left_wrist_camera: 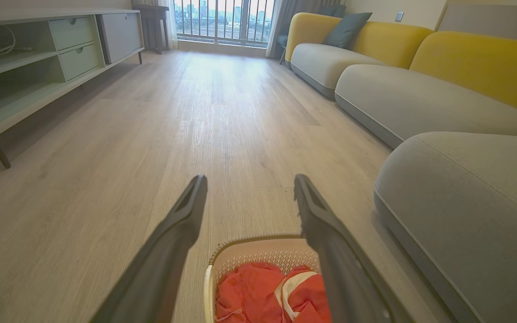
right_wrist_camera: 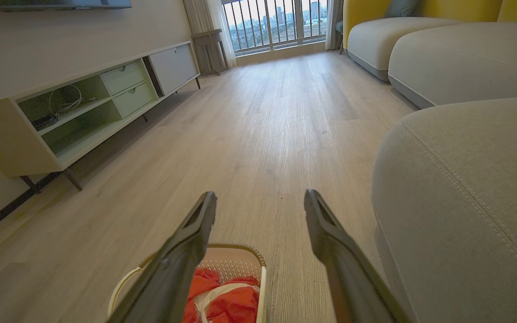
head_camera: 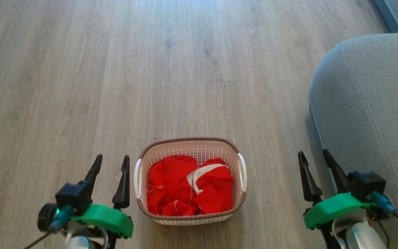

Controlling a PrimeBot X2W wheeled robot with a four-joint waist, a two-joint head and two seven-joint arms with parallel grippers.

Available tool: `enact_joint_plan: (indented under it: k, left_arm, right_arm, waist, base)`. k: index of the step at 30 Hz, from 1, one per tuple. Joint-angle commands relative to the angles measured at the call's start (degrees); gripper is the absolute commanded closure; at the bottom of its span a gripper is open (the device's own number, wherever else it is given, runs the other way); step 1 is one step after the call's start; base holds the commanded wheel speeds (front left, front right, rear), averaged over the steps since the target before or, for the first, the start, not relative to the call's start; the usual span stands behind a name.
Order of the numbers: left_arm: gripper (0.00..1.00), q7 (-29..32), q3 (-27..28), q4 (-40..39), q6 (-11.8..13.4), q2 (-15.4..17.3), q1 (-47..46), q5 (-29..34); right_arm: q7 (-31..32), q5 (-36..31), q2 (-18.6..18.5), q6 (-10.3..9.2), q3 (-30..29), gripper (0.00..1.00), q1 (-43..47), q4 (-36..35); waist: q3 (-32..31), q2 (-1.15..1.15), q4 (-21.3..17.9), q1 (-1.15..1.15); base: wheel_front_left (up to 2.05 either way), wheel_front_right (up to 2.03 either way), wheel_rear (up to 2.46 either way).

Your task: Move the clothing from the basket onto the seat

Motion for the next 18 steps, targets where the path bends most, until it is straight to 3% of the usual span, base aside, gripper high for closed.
enact_joint_plan:
  k: [1,12,18]
  left_arm:
    - [0.00,-0.8,1.8,-1.6,0.0,0.6,-2.1,-0.1]
    - [0.00,-0.8,1.7,-1.6,0.0,0.6,-2.6,0.0]
    - [0.00,-0.8,1.1,-2.1,0.0,0.6,-4.5,-0.1]
  right_arm:
    - [-0.8,0.4,-0.8,-0.01,1.4,0.00,-2.5,-1.6]
    - [-0.8,0.0,-1.2,-0.01,1.5,0.00,-3.1,-1.6]
    - [-0.8,-0.8,-1.6,-0.01,0.8,0.00,-4.7,-3.0]
  waist:
    - [0.0,0.00,0.0,0.00]
    - [1.0,0.00,-0.1,0.00]
    - [5.3,0.00,-0.4,0.00]
  base:
    - [0.00,0.00,0.00]
    - [0.00,0.00,0.00]
    - [0.00,0.00,0.00]
